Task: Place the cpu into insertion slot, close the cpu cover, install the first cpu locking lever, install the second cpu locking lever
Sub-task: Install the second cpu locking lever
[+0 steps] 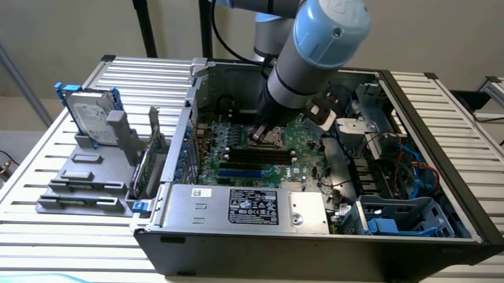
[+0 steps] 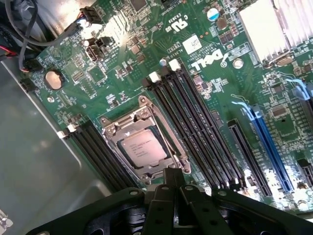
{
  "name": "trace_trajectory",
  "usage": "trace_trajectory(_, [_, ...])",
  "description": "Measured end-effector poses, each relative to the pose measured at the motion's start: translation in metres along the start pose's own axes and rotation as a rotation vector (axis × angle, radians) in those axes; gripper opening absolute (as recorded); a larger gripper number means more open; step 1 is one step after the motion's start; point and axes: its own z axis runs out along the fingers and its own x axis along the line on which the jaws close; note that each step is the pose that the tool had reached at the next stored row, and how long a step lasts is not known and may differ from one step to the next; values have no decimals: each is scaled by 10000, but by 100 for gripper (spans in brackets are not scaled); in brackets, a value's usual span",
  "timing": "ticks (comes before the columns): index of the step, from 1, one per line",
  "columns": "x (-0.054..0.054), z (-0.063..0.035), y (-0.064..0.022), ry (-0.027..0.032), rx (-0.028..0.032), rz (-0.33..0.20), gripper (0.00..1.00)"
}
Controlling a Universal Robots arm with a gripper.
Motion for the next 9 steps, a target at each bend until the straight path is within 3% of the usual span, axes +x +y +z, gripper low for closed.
trace_trajectory(5, [-84, -21, -85, -13, -14, 2, 11])
trace_trajectory(9, [-90, -20, -91, -5, -1, -1, 11])
